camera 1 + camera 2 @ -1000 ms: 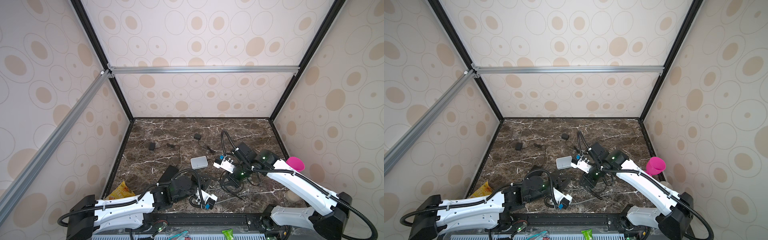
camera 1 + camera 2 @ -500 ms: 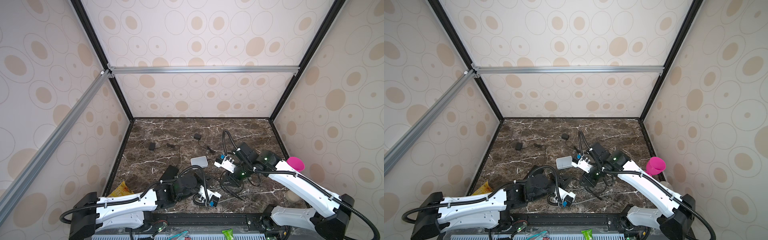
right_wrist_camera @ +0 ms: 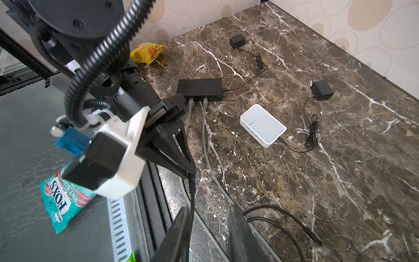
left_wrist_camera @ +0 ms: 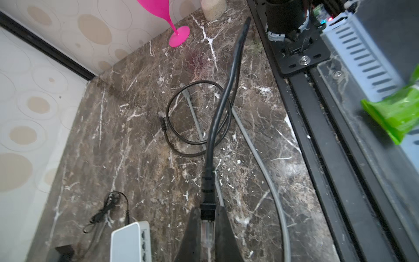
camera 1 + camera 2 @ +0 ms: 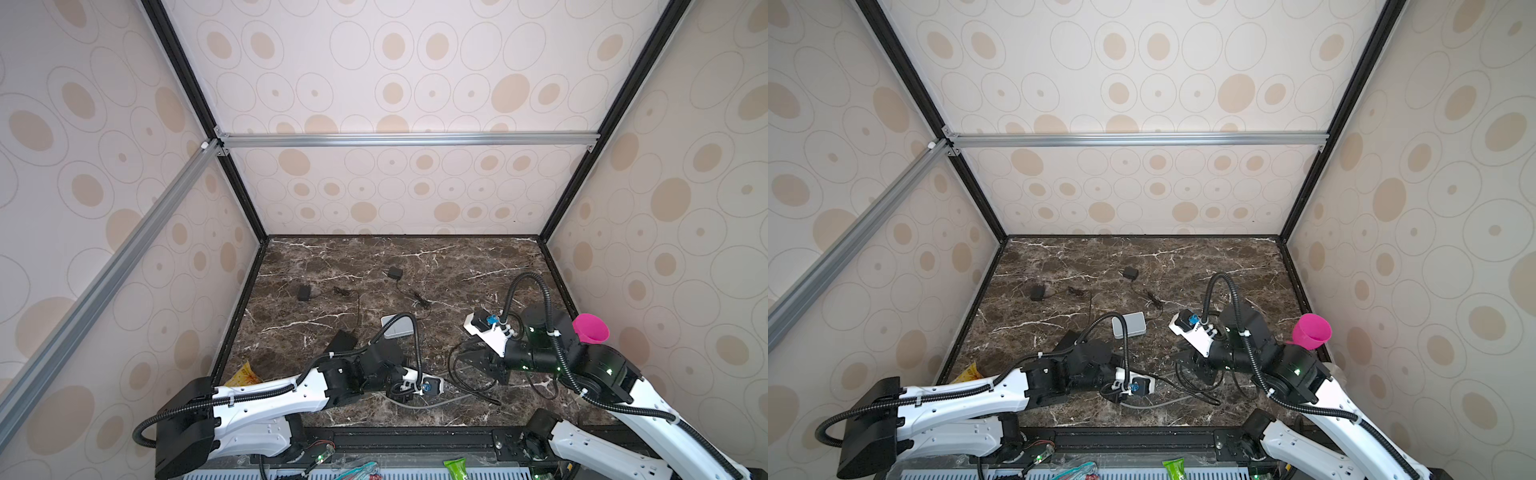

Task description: Insert the plug into the switch port

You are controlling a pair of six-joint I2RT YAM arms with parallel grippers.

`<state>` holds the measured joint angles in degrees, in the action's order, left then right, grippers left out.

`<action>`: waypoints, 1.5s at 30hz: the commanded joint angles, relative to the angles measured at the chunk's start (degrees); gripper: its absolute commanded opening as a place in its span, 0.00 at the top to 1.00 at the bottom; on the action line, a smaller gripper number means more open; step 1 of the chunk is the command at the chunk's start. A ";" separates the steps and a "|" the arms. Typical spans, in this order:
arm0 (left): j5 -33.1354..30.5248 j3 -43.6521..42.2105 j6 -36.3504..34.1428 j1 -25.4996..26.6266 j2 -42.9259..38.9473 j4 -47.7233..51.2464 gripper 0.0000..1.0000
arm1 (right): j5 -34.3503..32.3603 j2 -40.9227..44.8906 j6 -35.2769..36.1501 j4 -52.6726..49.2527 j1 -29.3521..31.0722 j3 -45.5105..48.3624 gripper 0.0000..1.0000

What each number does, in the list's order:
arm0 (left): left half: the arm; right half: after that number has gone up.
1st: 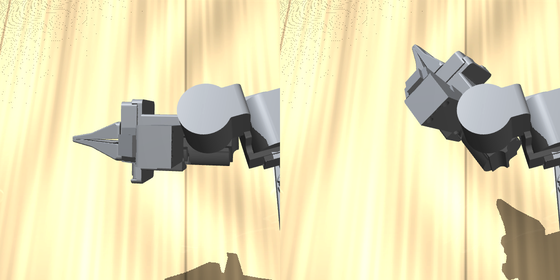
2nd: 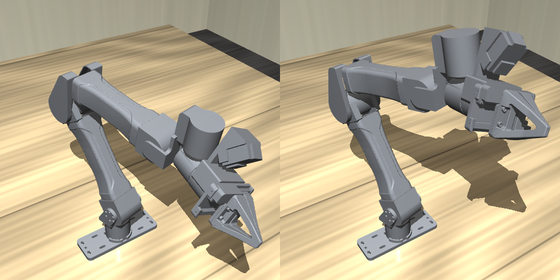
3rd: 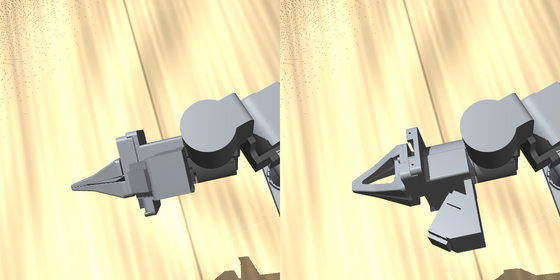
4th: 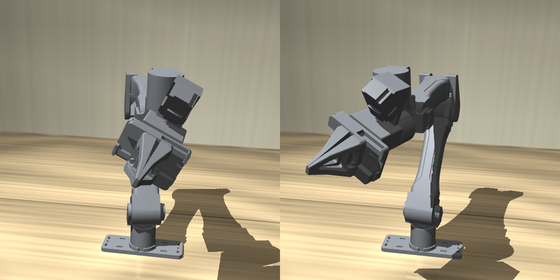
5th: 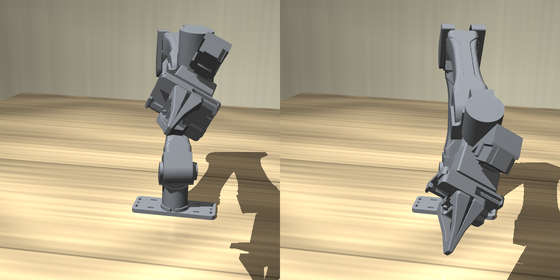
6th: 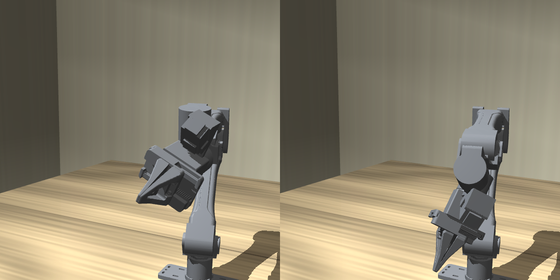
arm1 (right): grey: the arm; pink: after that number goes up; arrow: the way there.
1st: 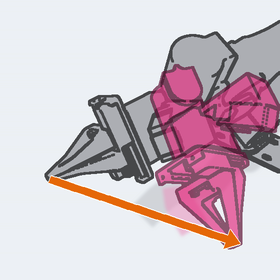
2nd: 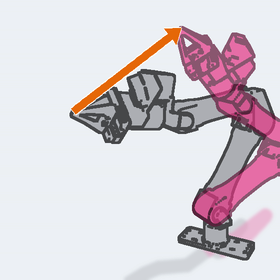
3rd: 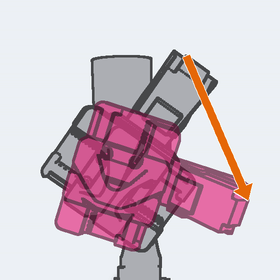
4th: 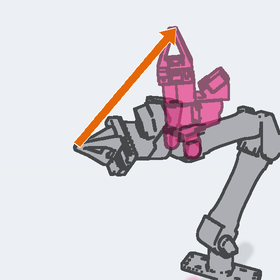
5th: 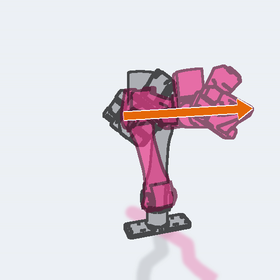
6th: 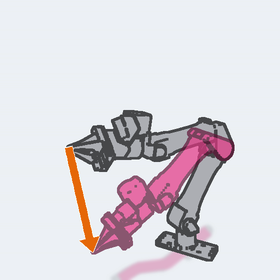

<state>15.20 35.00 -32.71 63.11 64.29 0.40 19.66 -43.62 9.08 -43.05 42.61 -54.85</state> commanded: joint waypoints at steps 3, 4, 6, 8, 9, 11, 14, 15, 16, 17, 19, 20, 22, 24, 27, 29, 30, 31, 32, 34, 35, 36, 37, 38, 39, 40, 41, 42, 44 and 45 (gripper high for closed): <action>10.13 -3.51 15.28 -6.01 -4.14 -5.51 1.00 | -0.17 -1.07 2.66 8.16 3.24 6.40 0.69; 10.97 -3.76 16.83 -7.30 -4.42 -5.93 1.00 | -0.30 -1.46 3.50 9.33 3.74 7.30 0.69; 12.26 -3.97 18.29 -8.61 -5.44 -6.42 1.00 | -0.32 -2.78 4.86 10.73 4.34 8.36 0.69; 15.52 -4.04 19.53 -9.59 -6.27 -7.78 1.00 | 0.83 -4.42 6.20 11.42 5.08 8.41 0.70; 17.68 -3.98 20.22 -10.28 -6.36 -8.33 1.00 | 1.41 -5.06 6.96 11.85 5.60 8.36 0.70; 20.55 -3.45 21.17 -11.11 -6.05 -8.56 1.00 | 1.91 -5.74 8.65 12.53 6.53 8.05 0.68; 21.63 -2.36 20.93 -11.17 -4.72 -6.82 1.00 | 3.27 -6.65 11.46 12.35 6.61 6.78 0.66; 22.00 -2.28 20.85 -11.18 -4.41 -6.86 1.00 | 3.16 -7.24 12.40 11.82 6.61 6.19 0.66; 22.33 -2.31 20.93 -11.19 -4.19 -7.12 1.00 | 2.65 -7.99 13.21 11.17 6.61 5.46 0.65; 22.65 -2.40 20.93 -11.17 -4.11 -7.35 1.00 | 2.29 -8.82 14.01 10.45 6.63 4.86 0.65; 22.84 -2.41 20.80 -11.17 -4.29 -7.44 1.00 | 2.31 -10.97 15.56 9.16 6.61 3.81 0.65; 22.97 -2.48 20.76 -11.17 -4.50 -7.50 1.00 | 2.91 -11.74 15.93 8.81 6.61 3.32 0.65; 23.03 -2.53 20.67 -11.18 -5.03 -7.52 1.00 | 5.01 -13.73 16.23 8.03 6.61 2.43 0.65; 22.94 -2.36 20.58 -11.17 -5.38 -7.26 1.00 | 6.94 -15.51 16.09 7.17 6.61 1.55 0.65; 22.90 -2.19 20.34 -11.17 -5.75 -7.09 1.00 | 8.61 -17.15 14.81 7.22 6.61 1.38 0.65; 22.78 -2.13 20.16 -11.17 -5.83 -6.93 1.00 | 8.92 -17.22 13.80 8.03 6.58 2.01 0.64; 22.84 -2.14 20.07 -11.18 -5.84 -6.83 1.00 | 8.72 -16.97 13.08 8.58 6.62 2.43 0.64; 22.77 -2.20 20.05 -11.17 -5.84 -6.82 1.00 | 8.44 -16.58 12.34 9.18 6.62 3.00 0.63; 22.75 -2.29 20.05 -11.17 -5.78 -6.90 1.00 | 7.96 -16.05 11.75 9.66 6.61 3.62 0.63; 22.45 -2.56 20.25 -11.17 -5.71 -7.24 1.00 | 4.92 -14.66 9.84 10.53 6.62 4.94 0.61; 22.05 -2.65 20.67 -11.20 -5.72 -7.51 1.00 | 2.85 -14.20 8.70 10.48 6.56 5.34 0.61; 21.01 -2.79 21.48 -11.26 -5.91 -8.01 0.96 | 1.34 -13.89 7.72 9.93 6.46 5.71 0.60; 19.31 -3.19 22.93 -11.51 -6.37 -8.75 0.92 | 0.35 -13.78 6.42 9.27 6.26 5.97 0.60; 17.26 -3.40 24.84 -11.81 -7.01 -9.30 0.90 | -0.35 -13.87 4.86 8.92 5.99 6.11 0.60; 15.32 -3.85 27.29 -12.81 -7.97 -9.86 0.85 | -0.59 -13.95 3.06 8.52 5.56 6.40 0.60; 13.00 -4.40 30.69 -13.94 -9.52 -10.85 0.82 | -0.50 -13.95 1.00 8.69 5.16 7.04 0.60; 11.21 -5.05 33.77 -15.08 -11.11 -11.61 0.81 | -0.50 -13.79 -0.45 8.91 4.87 7.65 0.60; 8.99 -5.93 37.38 -16.74 -13.54 -12.46 0.80 | -0.36 -13.45 -1.99 9.15 4.77 8.27 0.61; 3.66 -7.51 44.33 -19.11 -18.77 -13.13 0.64 | 0.84 -12.57 -4.68 10.20 4.85 9.40 0.62; -1.45 -7.75 48.34 -19.84 -21.96 -11.67 0.62 | 1.49 -12.14 -6.02 10.87 5.00 9.90 0.63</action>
<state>24.53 27.77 3.44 45.32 47.83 -9.19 20.51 -57.39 8.78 -33.17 47.64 -46.33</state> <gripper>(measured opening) 0.367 0.377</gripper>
